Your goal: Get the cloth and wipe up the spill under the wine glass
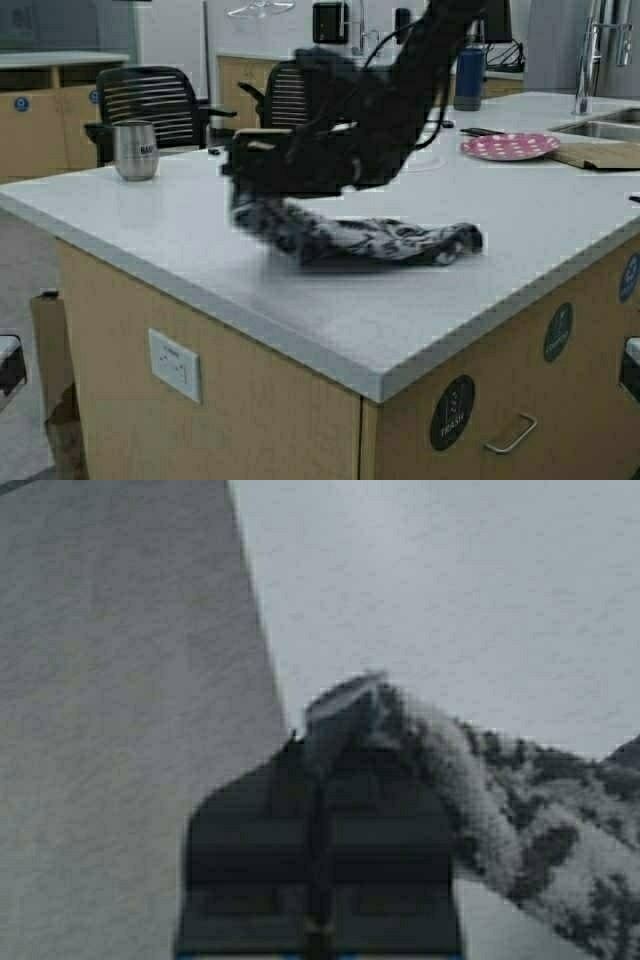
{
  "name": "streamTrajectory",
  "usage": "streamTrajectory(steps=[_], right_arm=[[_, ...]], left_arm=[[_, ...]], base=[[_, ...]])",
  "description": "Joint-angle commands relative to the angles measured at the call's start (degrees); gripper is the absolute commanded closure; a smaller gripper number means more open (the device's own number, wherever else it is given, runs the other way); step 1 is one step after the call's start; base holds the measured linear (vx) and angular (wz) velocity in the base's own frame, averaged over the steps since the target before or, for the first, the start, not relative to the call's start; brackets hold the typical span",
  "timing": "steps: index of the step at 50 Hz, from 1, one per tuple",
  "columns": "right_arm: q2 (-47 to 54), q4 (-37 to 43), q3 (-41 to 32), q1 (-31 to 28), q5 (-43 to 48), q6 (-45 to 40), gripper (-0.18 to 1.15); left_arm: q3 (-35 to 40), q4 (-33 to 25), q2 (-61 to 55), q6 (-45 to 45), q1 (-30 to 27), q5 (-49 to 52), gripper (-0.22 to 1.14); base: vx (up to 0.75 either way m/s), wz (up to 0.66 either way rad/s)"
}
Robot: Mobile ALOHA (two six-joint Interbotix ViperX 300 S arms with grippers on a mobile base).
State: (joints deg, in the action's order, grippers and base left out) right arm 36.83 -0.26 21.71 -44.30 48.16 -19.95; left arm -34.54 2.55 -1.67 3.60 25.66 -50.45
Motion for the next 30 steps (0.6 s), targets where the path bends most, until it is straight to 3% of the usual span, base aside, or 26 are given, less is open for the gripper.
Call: streamTrajectory(steps=[1, 8, 22, 30], right_arm=[[0.53, -0.35, -5.10, -5.71, 0.44, -0.35, 0.90], [0.35, 0.00, -6.24, -6.15, 0.44, 0.88, 0.90], [-1.85, 3.96, 2.90, 8.96, 0.70, 1.76, 0.90], [-1.85, 3.87, 5.54, 12.13, 0.70, 2.02, 0.90]], left_arm=[[2.20, 0.00, 1.32, 0.18, 0.09, 0.00, 0.60], [2.20, 0.00, 0.88, 0.26, 0.09, 0.09, 0.60], [2.02, 0.18, -3.87, -0.09, 0.09, -0.44, 0.60], [1.76, 0.44, -9.58, 0.09, 0.09, -2.55, 0.60]], base=[[0.00, 0.00], [0.00, 0.00], [0.00, 0.01], [0.00, -0.01]])
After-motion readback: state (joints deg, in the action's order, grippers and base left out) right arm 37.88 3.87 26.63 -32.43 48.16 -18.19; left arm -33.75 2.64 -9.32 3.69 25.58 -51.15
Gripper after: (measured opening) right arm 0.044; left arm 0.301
